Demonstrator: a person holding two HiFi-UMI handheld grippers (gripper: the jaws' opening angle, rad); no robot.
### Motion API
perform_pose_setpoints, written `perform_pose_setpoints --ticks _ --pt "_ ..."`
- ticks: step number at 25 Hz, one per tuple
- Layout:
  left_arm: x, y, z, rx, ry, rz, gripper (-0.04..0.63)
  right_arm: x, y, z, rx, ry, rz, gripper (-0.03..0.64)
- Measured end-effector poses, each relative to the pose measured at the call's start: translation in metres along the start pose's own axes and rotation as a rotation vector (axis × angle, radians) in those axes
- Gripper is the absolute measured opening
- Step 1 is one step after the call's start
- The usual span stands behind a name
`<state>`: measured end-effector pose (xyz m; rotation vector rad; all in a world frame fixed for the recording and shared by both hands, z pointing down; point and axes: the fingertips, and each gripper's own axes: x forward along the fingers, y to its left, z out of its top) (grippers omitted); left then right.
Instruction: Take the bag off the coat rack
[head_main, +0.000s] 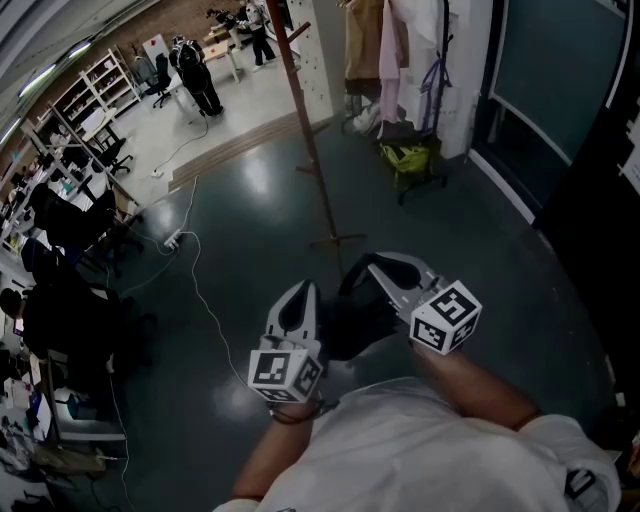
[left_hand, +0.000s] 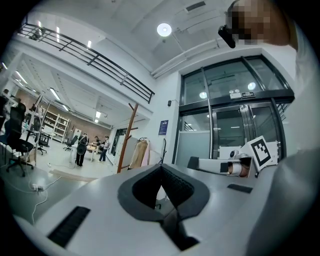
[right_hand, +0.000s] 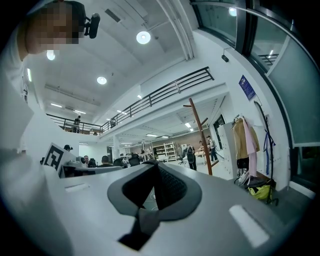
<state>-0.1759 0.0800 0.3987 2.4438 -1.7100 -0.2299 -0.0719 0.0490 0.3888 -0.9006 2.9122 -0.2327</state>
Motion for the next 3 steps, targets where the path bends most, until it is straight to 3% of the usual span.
perform_pose_setpoints --ticks 3 --pt "-0.0014 -0.0005 0.0022 0.001 -0.002 0.003 0.006 -0.0008 0.0022 0.0021 -0.001 0.000 0.004 0.025"
